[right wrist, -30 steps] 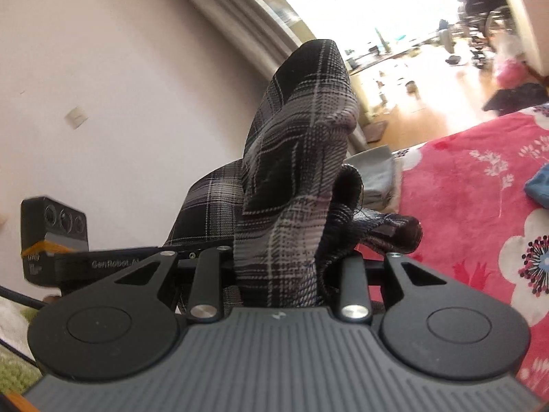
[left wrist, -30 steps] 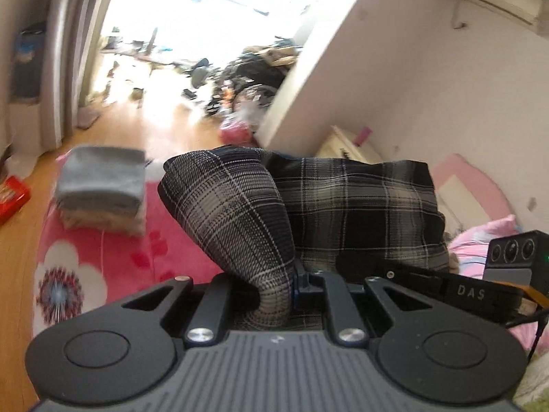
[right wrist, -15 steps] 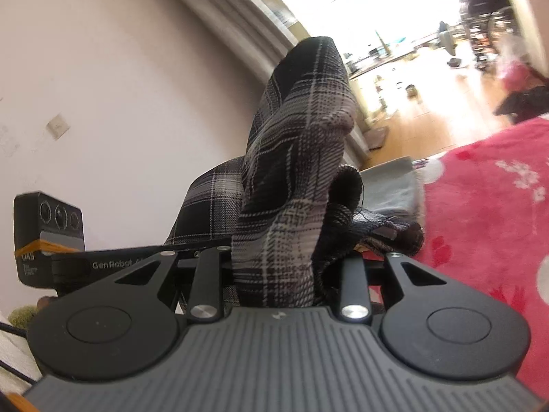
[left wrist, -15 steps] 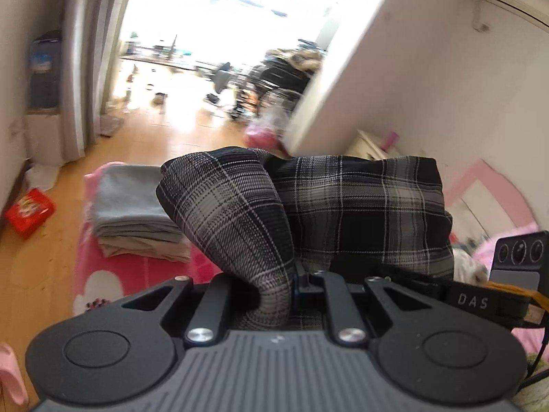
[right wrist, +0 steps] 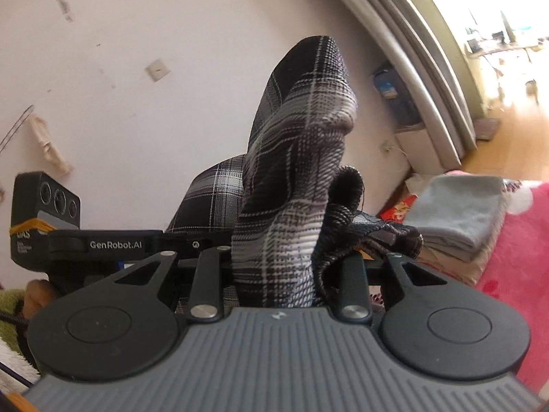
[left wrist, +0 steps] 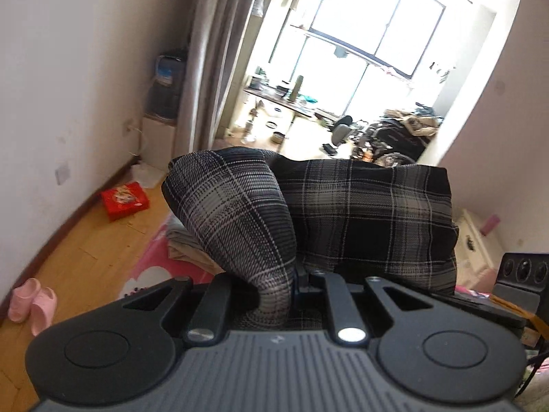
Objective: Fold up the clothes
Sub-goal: 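Carry the lifted plaid bundle with both grippers toward the folded clothes stack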
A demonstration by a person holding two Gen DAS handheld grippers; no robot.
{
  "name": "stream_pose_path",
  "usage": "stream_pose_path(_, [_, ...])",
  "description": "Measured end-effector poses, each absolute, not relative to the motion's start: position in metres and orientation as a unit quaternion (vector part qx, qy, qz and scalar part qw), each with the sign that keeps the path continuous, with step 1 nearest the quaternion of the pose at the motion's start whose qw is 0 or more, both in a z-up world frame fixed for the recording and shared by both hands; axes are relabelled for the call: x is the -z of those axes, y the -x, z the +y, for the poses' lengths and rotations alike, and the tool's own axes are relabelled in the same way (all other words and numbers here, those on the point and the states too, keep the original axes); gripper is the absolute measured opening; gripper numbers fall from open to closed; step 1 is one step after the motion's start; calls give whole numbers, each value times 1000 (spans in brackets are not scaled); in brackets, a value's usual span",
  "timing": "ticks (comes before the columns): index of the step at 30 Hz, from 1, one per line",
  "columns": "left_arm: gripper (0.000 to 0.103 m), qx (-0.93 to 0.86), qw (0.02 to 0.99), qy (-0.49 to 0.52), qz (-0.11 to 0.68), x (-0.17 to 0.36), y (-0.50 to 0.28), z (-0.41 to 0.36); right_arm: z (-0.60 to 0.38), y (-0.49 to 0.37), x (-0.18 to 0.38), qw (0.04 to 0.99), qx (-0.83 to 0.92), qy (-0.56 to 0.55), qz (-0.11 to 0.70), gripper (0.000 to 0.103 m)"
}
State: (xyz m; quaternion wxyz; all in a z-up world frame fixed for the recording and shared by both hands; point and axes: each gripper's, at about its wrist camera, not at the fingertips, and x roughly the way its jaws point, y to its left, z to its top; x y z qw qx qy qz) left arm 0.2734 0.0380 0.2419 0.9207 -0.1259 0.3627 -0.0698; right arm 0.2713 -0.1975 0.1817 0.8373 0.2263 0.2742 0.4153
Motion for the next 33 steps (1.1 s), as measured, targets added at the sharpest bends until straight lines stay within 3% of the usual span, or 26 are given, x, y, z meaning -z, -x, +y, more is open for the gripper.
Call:
stream_pose_path(10, [15,77,924,88,365,-255,-294,21,-217,-278,-178,838,-424,-241,243,29])
stream_pose_path(19, [15,136,920,85,356,-209,-351,34,-206,-314,-156,877,-371,-220,212,29])
stream_pose_path(33, [15,239,907,92,334,-61,-486,134,-121,-421,-27,914,-291,-214,187,29])
